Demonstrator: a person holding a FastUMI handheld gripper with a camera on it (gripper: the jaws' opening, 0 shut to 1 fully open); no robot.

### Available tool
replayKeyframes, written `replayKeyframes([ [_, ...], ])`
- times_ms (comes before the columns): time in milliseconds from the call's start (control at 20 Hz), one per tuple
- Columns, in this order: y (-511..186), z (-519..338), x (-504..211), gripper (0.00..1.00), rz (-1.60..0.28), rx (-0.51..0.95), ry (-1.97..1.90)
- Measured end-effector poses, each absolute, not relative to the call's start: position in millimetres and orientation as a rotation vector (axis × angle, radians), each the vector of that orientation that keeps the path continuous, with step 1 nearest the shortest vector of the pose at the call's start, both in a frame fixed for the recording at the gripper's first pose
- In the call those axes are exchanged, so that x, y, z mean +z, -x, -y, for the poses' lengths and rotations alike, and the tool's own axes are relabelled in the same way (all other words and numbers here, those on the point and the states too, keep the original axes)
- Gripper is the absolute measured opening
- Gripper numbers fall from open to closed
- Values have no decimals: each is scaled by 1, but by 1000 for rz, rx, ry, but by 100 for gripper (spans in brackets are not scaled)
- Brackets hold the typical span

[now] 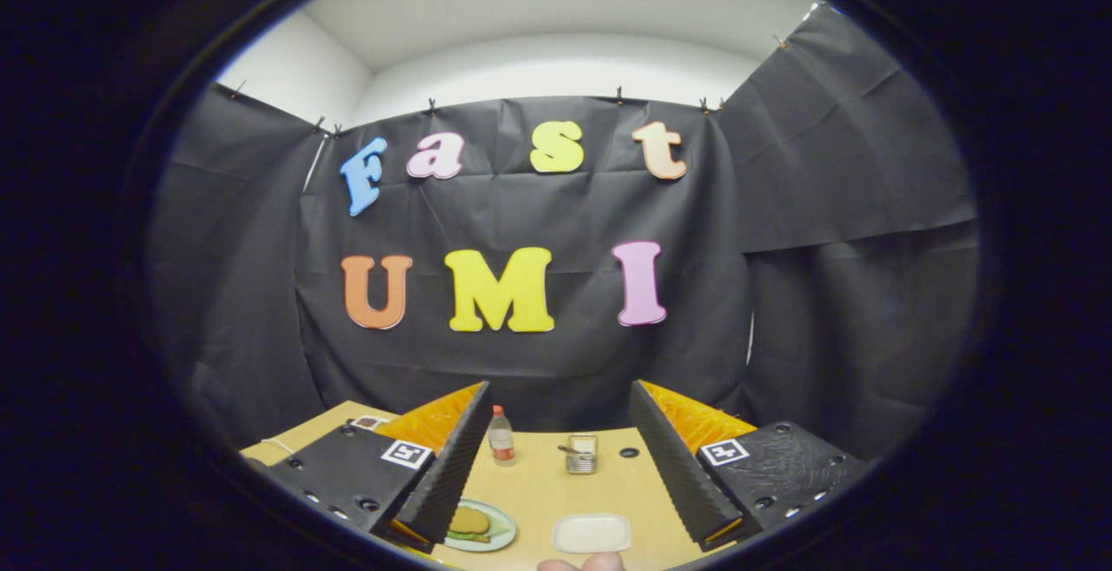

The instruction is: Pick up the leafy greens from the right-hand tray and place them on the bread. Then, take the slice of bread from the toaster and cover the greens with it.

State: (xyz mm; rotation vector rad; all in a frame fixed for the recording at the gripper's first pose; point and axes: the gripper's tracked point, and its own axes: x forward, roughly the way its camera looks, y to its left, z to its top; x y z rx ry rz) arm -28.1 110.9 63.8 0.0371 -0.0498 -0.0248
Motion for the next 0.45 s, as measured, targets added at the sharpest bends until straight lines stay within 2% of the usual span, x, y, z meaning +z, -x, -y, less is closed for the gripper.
replayKeyframes([
  [450,24,-116,76,96,56,-34,12],
])
